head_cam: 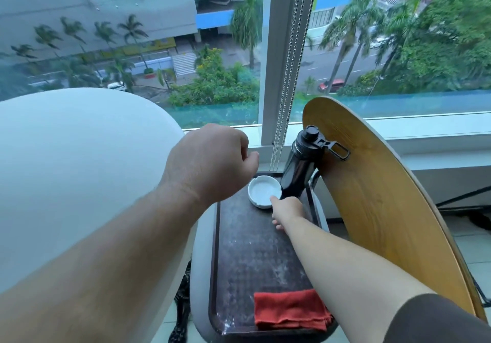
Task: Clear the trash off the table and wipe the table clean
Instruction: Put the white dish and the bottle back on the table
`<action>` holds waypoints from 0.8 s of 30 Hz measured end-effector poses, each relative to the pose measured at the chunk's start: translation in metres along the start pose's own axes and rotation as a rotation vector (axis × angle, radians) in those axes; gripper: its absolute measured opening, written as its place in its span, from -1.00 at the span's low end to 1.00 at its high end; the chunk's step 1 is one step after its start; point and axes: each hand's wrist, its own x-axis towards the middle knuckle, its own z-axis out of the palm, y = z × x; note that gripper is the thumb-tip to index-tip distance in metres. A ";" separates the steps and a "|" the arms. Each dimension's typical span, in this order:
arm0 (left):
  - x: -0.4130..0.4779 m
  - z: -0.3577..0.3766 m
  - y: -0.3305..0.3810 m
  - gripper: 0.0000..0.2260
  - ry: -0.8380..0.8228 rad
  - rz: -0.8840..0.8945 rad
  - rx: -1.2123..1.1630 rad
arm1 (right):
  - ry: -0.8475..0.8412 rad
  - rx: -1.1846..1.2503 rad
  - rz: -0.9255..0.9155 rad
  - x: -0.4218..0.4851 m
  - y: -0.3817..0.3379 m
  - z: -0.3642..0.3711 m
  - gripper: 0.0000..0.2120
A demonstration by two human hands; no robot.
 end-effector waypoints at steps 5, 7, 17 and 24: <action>0.000 0.006 -0.003 -0.64 0.019 -0.017 -0.012 | -0.044 0.148 0.082 0.009 -0.004 0.007 -0.70; 0.001 0.007 -0.002 -0.65 0.031 -0.024 -0.018 | -0.050 0.227 0.124 0.013 -0.003 0.008 -0.83; 0.004 0.007 -0.004 -0.68 0.032 -0.046 -0.030 | -0.067 0.609 0.087 0.001 0.004 0.006 -0.90; 0.004 0.008 -0.005 -0.74 0.017 -0.052 -0.062 | -0.249 0.865 -0.081 -0.032 0.025 -0.014 -0.44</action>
